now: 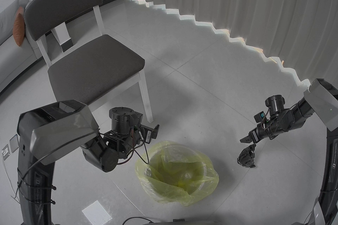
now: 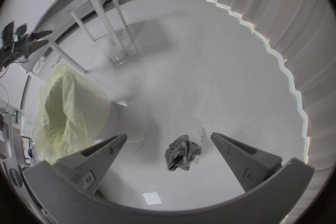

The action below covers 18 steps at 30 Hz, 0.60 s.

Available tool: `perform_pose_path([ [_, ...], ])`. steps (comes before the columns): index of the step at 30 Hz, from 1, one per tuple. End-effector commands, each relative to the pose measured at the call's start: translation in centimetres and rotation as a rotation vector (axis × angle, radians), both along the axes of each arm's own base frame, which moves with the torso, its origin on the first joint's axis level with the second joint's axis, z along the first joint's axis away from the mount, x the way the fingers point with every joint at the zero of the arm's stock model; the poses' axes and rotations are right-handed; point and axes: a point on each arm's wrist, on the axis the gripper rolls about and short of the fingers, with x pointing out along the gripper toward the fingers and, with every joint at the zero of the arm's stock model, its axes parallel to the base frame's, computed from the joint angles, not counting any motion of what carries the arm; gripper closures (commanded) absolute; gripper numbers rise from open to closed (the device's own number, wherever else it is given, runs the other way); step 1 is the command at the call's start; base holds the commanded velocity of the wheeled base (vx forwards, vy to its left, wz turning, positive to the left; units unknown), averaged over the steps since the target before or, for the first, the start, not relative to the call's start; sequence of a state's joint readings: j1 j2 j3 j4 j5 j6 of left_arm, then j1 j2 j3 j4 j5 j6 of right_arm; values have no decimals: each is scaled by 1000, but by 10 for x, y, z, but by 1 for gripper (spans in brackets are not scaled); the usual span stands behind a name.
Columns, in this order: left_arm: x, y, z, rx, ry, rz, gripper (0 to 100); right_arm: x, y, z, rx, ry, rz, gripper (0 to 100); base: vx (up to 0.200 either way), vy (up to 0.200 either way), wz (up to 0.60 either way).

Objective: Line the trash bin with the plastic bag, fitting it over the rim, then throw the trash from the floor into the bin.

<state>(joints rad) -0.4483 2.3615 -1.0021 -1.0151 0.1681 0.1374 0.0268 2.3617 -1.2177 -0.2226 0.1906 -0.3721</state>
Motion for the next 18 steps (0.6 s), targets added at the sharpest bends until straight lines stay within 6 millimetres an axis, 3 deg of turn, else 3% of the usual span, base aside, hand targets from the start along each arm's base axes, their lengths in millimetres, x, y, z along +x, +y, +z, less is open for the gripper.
perform_pose_path([
  [1, -24, 21, 32, -28, -17, 27, 0, 36, -14, -34, 1, 60, -41, 0, 0, 0, 0],
  [2, -29, 24, 29, -36, -15, 33, 0, 48, -17, -39, 10, 71, -62, 0, 0, 0, 0],
  [12, -38, 26, 15, -32, -2, 31, 0, 93, -40, -68, -32, 91, -149, 0, 0, 0, 0],
  [18, -40, 26, 12, -28, 8, 30, 0, 87, -47, -93, -34, 202, -159, 0, 0, 0, 0],
])
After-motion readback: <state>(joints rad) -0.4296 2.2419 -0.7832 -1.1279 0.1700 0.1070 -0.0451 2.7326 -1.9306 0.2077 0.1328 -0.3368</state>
